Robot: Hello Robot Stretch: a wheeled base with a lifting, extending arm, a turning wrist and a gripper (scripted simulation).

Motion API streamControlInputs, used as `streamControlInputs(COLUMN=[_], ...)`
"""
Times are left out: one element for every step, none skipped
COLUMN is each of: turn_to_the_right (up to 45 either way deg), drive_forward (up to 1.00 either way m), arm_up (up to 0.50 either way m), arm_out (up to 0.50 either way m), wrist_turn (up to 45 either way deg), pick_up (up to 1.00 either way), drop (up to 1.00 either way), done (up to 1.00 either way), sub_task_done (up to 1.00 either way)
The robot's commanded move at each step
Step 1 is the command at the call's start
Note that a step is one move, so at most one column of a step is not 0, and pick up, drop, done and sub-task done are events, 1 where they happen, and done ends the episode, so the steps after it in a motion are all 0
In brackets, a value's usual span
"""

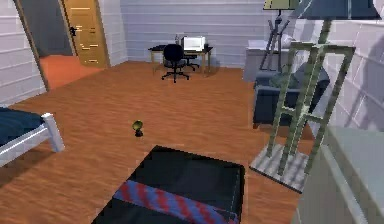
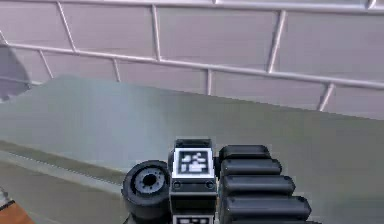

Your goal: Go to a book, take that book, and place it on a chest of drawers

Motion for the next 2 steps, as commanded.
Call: streamControlInputs(turn_to_the_right=[-45.0,-9.0], drive_forward=[0.00,0.00], arm_up=[0.00,0.00], arm_out=[0.00,0.00], wrist_turn=[0.0,0.0], pick_up=[0.00,0.00], drop=[0.00,0.00], done=[0.00,0.00], sub_task_done=[0.00,0.00])
